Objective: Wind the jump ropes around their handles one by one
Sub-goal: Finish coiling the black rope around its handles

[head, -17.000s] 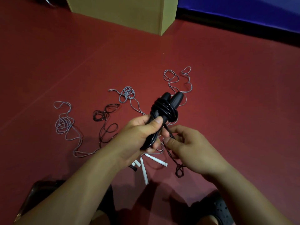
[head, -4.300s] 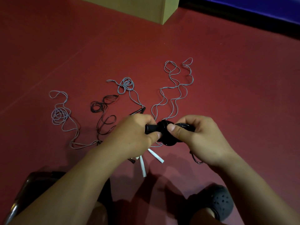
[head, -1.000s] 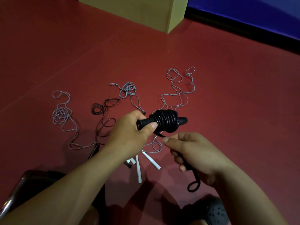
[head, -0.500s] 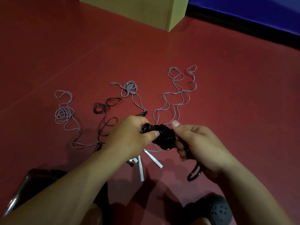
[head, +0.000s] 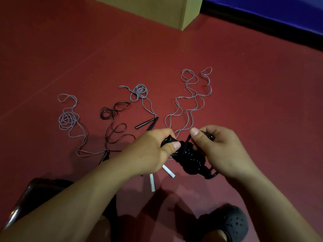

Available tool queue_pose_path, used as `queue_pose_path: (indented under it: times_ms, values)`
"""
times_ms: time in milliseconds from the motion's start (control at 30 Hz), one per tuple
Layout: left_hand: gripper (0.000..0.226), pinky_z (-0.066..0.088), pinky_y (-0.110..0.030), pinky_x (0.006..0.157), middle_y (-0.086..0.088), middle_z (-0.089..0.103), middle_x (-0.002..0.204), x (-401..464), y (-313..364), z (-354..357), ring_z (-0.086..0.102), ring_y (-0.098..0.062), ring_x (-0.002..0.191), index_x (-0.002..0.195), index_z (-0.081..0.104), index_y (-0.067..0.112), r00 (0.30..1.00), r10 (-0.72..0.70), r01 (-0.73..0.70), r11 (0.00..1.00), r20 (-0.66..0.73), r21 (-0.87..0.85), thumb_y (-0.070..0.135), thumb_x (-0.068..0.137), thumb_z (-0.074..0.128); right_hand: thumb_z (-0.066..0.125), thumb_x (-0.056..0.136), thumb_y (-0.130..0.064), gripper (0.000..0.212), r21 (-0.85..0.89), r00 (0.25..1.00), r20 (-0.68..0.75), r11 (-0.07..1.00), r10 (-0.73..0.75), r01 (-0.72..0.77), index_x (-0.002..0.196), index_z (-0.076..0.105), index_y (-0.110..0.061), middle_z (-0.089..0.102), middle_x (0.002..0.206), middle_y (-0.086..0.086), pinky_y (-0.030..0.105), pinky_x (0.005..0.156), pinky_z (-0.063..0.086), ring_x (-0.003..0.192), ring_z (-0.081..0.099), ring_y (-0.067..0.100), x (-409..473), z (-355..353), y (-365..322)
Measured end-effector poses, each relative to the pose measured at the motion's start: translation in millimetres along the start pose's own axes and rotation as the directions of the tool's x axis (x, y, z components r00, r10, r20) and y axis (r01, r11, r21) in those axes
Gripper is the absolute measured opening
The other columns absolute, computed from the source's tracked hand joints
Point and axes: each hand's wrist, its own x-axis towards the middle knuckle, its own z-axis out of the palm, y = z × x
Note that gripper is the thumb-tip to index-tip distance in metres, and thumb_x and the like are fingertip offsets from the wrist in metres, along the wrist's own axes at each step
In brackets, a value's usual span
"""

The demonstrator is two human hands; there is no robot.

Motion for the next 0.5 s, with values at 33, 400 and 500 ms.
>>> queue_pose_path:
  times_ms: [33, 400, 500]
  values:
    - [0.021, 0.041, -0.033, 0.062, 0.013, 0.049, 0.059, -0.1, 0.2, -0.4, 0.043, -0.011, 0.058, 0.078, 0.054, 0.027, 1.0, 0.018, -0.017, 0.999, 0.023, -0.029, 0.033, 0.097, 0.057, 0.062, 0.092, -0.035, 0.034, -0.028, 1.0, -0.02, 0.999, -0.022, 0.021, 0.067, 0.063, -0.012, 0.053, 0.053, -0.009, 0.02, 0.047, 0.038, 0.048, 0.044, 0.007, 0.4, -0.3, 1.0]
    - [0.021, 0.045, -0.045, 0.065, 0.003, 0.05, 0.067, -4.4, 9.0, -1.4, 0.045, -0.015, 0.064, 0.085, 0.059, 0.018, 0.985, 0.166, -0.147, 0.953, 0.051, -0.265, 0.038, 0.088, 0.055, 0.054, 0.095, -0.044, 0.043, 0.145, 0.986, 0.114, 0.98, 0.122, -0.138, 0.079, 0.06, -0.004, 0.062, 0.071, 0.026, 0.037, 0.055, 0.047, 0.058, 0.056, 0.024, 1.2, -2.2, 5.0]
    - [0.016, 0.053, -0.042, 0.069, 0.002, 0.062, 0.078, -1.2, 14.2, 5.1, 0.057, -0.012, 0.068, 0.097, 0.064, 0.028, 0.993, 0.101, -0.118, 0.915, -0.064, -0.385, 0.037, 0.085, 0.06, 0.057, 0.095, -0.04, 0.04, 0.256, 0.991, 0.042, 0.958, 0.124, -0.13, 0.079, 0.06, -0.003, 0.064, 0.078, 0.034, 0.045, 0.056, 0.052, 0.059, 0.061, 0.029, 2.4, 0.4, 4.3]
